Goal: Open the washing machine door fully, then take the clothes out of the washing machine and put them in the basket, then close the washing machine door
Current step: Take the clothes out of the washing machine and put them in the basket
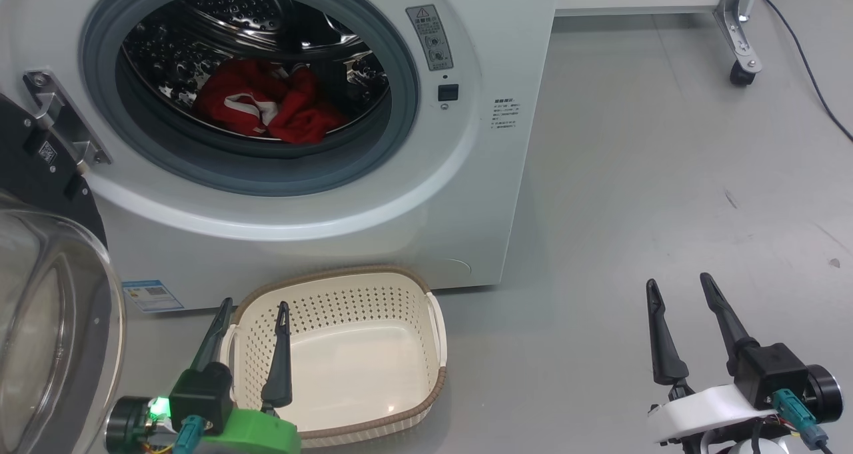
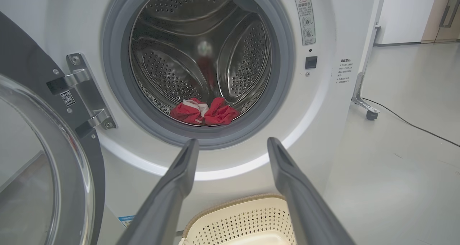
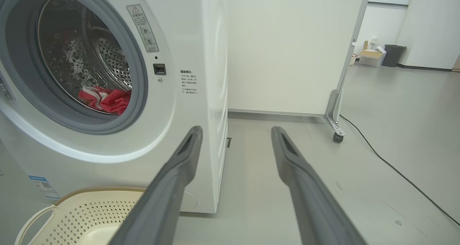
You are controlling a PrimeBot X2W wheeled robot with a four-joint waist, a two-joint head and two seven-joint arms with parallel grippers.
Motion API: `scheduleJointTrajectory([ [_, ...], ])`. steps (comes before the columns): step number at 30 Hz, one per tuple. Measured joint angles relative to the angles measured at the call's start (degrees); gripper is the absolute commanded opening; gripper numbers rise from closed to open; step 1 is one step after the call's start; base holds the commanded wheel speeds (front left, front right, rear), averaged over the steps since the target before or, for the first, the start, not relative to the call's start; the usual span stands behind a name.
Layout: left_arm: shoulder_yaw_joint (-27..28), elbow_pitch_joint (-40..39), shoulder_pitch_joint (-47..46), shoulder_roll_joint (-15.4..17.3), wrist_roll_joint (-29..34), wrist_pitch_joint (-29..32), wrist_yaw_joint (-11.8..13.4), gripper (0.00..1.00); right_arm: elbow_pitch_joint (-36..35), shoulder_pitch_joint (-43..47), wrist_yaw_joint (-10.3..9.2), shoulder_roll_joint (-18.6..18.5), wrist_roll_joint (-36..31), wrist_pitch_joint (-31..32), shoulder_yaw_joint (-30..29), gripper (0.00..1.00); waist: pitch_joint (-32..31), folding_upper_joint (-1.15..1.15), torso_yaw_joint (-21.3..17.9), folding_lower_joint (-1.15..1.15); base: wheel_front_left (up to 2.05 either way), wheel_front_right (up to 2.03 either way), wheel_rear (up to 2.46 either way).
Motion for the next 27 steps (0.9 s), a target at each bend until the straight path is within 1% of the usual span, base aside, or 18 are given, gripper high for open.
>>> scheduleJointTrajectory([
  [27,-0.27,-0.08,0.0,0.0,-0.4,0.15,0.34,1.0,-0.12,-0.01,0.32,0.03,0.0,0.0,-0.05,1.0,1.22,0.0,-0.01,0.0,0.0,0.0,0.0],
])
